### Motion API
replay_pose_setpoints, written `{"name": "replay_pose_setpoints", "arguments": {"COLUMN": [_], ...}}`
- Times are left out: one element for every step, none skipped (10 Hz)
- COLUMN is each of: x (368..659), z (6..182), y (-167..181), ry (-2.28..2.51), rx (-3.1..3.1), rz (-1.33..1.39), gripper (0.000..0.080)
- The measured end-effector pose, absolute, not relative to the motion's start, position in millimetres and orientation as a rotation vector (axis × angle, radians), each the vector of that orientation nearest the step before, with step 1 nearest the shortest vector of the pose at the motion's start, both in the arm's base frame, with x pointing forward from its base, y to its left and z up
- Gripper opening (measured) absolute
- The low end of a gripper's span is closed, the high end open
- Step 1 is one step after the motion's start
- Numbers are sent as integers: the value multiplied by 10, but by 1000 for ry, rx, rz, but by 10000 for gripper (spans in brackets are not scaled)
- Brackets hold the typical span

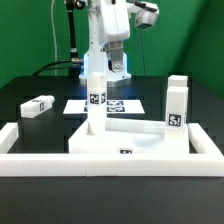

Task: Assemble desk

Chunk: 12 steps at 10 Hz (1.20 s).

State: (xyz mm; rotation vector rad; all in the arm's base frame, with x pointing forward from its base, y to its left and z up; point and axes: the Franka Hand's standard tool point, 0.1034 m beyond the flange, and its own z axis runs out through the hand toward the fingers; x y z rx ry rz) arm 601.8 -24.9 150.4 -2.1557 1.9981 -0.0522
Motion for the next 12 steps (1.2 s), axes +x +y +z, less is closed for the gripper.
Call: {"name": "replay_pose_setpoints", "arguments": {"x": [6016,6015,6015,5988,5768,5557,5468,5384,5331,5330,5332,5328], "z": [1498,1498,1497,1491,1434,1447,1494,1543,1509,1498,1496,1491], "y": [-244,-251,-253,-281,-434,-619,-782,-1066,-1208,-1167,-1169,-1176], "ry": [1914,1813,1719,1584,1413,1350,1174,1017,956,879,846,854], "rx": [-2233,-2319,-2391,-2481,-2556,-2584,-2660,-2716,-2752,-2782,-2792,-2790], "rz": [-63,-76,-88,-102,-93,-63,-66,-74,-106,-108,-112,-111], "gripper": [649,649,649,649,649,649,649,649,649,649,649,649]}}
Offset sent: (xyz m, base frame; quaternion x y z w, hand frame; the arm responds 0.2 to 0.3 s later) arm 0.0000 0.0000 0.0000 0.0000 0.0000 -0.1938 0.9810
